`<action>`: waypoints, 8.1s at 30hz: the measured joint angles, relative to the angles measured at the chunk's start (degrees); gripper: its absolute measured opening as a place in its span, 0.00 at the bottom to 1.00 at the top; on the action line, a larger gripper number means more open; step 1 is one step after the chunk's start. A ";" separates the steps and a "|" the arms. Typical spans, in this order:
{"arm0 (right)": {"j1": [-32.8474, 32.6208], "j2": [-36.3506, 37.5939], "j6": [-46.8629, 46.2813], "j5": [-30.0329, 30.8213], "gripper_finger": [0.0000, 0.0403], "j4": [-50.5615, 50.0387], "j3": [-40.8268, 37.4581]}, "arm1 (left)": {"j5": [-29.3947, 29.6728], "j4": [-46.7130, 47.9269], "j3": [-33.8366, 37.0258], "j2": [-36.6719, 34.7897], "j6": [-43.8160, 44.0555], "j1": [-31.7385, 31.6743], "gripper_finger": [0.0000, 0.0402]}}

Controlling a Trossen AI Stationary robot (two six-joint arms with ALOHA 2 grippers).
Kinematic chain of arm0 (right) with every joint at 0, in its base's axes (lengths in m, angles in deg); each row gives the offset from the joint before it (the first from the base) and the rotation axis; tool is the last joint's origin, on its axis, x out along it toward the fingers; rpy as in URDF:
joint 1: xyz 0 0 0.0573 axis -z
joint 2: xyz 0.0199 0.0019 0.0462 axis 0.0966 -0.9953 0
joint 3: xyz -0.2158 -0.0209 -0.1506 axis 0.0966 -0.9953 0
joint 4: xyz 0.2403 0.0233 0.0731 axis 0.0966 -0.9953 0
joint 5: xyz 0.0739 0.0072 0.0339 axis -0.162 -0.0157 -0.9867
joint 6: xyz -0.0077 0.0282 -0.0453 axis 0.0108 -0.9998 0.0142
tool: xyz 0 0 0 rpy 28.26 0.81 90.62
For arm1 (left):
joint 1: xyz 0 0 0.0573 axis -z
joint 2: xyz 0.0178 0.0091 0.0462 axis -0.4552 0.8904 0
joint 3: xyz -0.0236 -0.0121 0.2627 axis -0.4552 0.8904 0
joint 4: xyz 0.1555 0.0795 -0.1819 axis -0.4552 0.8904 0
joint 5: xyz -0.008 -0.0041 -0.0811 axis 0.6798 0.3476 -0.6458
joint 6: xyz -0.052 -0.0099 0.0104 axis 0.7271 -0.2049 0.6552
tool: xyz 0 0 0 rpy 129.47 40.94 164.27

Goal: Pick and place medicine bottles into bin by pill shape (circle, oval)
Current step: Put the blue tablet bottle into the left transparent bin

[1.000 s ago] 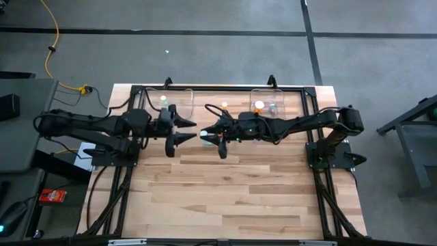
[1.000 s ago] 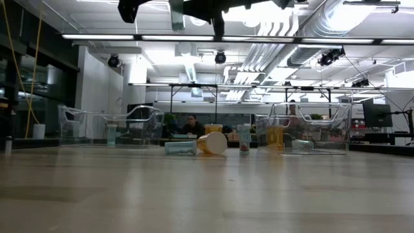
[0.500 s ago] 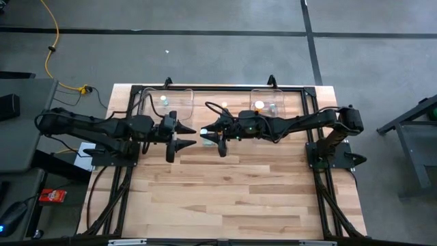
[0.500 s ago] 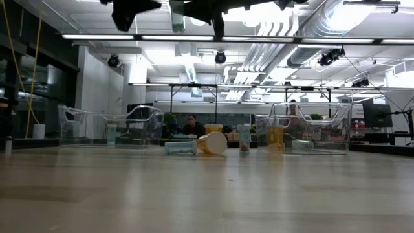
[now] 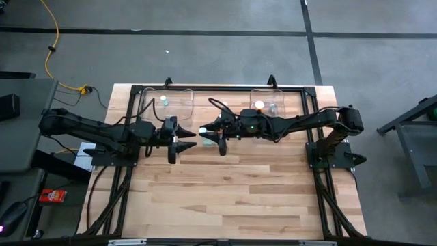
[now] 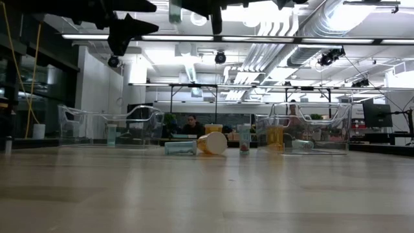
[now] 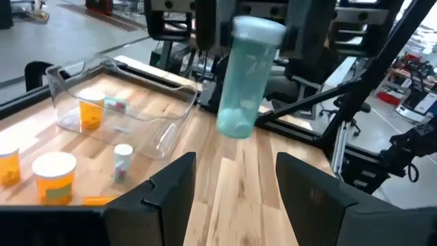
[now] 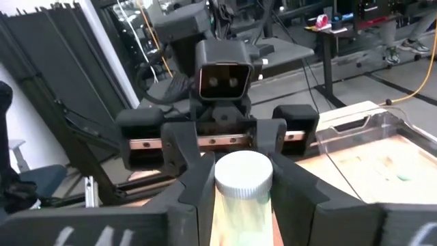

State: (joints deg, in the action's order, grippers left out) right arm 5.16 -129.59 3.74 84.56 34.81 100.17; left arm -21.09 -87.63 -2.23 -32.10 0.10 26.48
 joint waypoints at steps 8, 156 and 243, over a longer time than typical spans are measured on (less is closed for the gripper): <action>0.02 0.00 -0.41 -0.23 0.25 1.50 0.00 | 1.23 -2.88 0.25 1.83 -0.01 0.00 0.47; 0.22 0.88 -4.68 -2.26 0.52 -1.84 -0.02 | -3.25 -19.97 -7.82 7.54 0.05 -4.94 0.22; -0.85 2.76 4.16 -5.57 0.20 -25.04 0.11 | -11.08 14.48 -19.86 12.41 -6.42 -4.98 0.57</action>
State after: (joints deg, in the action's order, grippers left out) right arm 4.31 -126.82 7.90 78.99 9.77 100.28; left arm -32.17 -73.15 -22.09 -19.69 -6.32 21.50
